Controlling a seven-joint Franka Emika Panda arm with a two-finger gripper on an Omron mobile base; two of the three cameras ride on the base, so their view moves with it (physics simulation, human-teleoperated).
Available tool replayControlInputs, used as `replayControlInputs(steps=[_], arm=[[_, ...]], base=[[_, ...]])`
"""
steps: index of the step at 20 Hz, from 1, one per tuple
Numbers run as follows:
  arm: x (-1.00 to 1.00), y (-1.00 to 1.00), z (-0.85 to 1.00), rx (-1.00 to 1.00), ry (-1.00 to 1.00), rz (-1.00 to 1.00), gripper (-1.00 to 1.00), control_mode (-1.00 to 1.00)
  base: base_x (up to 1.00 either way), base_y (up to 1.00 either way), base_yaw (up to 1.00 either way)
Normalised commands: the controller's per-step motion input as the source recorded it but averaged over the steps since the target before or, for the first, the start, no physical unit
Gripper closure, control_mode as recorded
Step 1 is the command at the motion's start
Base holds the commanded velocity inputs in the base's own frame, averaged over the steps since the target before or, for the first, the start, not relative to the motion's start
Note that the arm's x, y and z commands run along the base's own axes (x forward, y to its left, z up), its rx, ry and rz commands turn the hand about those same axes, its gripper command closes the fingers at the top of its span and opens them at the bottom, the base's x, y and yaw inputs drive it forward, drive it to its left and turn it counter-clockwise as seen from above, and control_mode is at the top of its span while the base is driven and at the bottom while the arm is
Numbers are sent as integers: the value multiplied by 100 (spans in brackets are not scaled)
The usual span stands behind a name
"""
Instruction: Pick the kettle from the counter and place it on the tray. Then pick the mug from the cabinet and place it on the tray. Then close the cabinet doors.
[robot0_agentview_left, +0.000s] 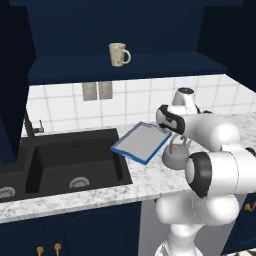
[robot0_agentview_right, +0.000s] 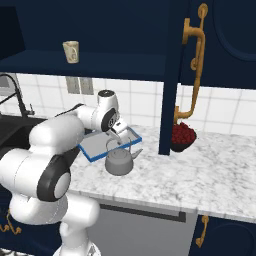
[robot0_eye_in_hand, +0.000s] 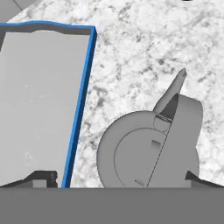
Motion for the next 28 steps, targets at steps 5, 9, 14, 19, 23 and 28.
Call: replayControlInputs(steps=[5,9,14,19,23,28], arm=[[21,-9,-23,3,5,0,100,-100],[-1,0,0,0,0,0,100,-100],[-10,0,6,6,-13,-1,100,-100],[-4,0,19,11,-24,-4,100,-100],[0,0,34,17,-22,-6,100,-100],[30,16,9,17,-13,-5,100,-100]], base=[[0,0,0],[0,0,0],[0,0,0],[0,0,0],[0,0,0],[0,0,0]])
